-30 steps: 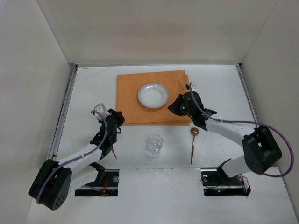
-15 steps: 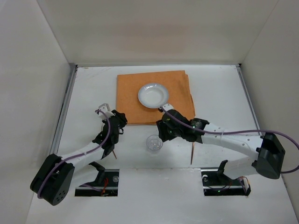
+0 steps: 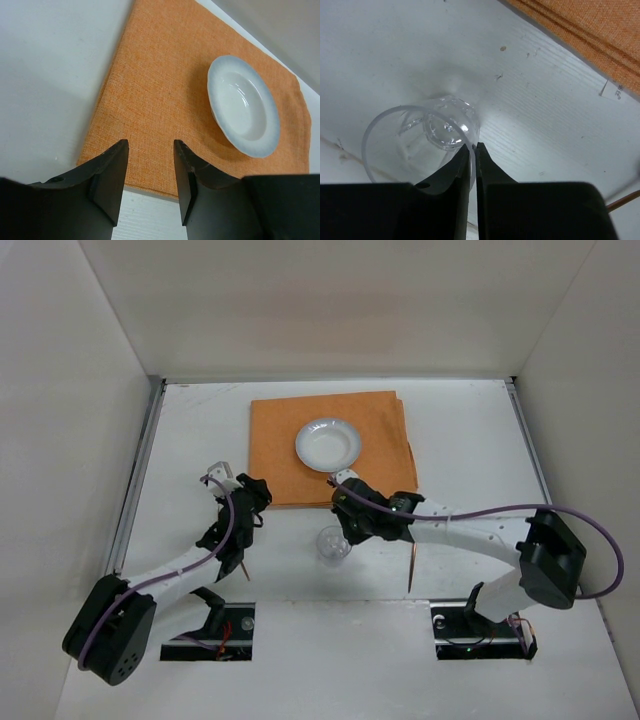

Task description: Set the dinner table for one person

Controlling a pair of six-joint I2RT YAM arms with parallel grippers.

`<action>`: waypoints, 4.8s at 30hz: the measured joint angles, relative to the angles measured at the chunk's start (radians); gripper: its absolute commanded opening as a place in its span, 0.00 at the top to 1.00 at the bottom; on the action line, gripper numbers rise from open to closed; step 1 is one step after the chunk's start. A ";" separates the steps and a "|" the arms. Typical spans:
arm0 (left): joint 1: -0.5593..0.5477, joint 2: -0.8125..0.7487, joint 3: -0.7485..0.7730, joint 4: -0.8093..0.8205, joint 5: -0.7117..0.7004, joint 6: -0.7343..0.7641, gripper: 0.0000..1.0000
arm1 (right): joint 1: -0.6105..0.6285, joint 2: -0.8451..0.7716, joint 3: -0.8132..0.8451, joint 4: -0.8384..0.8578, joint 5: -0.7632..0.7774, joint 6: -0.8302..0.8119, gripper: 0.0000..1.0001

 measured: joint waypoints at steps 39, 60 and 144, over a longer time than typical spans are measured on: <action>-0.014 0.037 0.015 -0.023 -0.028 0.008 0.43 | -0.706 0.711 0.999 -0.055 0.107 -0.113 0.92; -0.013 0.026 0.015 -0.026 -0.029 0.016 0.43 | -0.773 0.872 1.175 -0.111 0.072 -0.112 0.58; -0.006 0.021 0.019 -0.047 0.016 0.002 0.43 | -0.327 -0.344 -0.255 -0.178 0.207 0.412 0.99</action>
